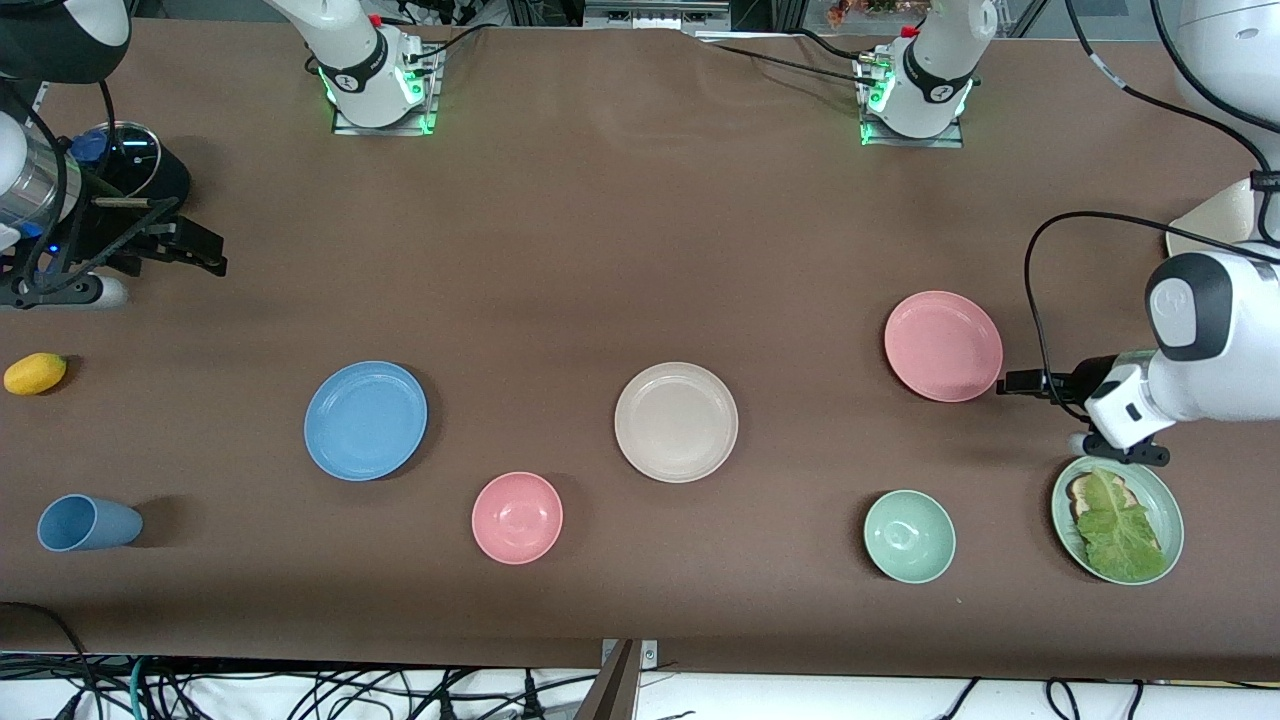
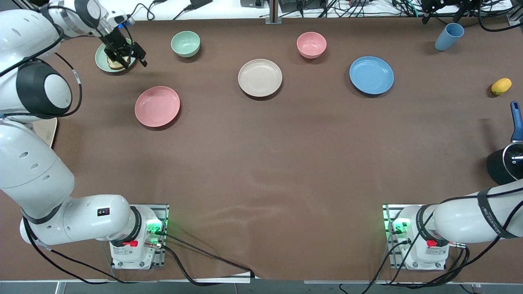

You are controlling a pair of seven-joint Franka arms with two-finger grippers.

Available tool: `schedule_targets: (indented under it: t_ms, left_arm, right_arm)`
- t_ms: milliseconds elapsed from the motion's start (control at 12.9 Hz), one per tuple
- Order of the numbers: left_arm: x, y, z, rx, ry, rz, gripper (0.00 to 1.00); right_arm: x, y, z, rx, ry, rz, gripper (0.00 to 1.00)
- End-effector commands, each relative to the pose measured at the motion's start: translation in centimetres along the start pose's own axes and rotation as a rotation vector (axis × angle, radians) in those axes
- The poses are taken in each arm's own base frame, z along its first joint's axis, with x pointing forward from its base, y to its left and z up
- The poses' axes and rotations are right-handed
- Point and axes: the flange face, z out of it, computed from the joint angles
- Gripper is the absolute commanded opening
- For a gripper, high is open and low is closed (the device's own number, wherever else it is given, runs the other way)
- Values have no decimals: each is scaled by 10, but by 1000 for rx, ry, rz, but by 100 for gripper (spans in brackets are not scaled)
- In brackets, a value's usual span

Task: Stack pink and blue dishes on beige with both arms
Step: 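Move the left gripper to the rim of the large pink plate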

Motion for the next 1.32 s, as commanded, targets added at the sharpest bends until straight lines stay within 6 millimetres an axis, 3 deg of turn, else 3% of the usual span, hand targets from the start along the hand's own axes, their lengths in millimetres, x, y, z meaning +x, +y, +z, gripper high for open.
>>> schedule_targets:
  t_ms: [0, 388, 698, 1241]
  left_arm:
    - [-47, -7, 22, -57, 61, 24, 100]
    - [-78, -22, 65, -92, 128, 90, 100]
    - [-94, -39, 80, -84, 158, 146, 100]
    - [-111, -52, 103, -97, 195, 160, 100]
  right_arm:
    - [1, 0, -6, 15, -2, 8, 100]
    - [1, 0, -6, 15, -2, 8, 100]
    - [1, 0, -6, 15, -2, 8, 100]
    - [1, 0, -6, 15, -2, 8, 100]
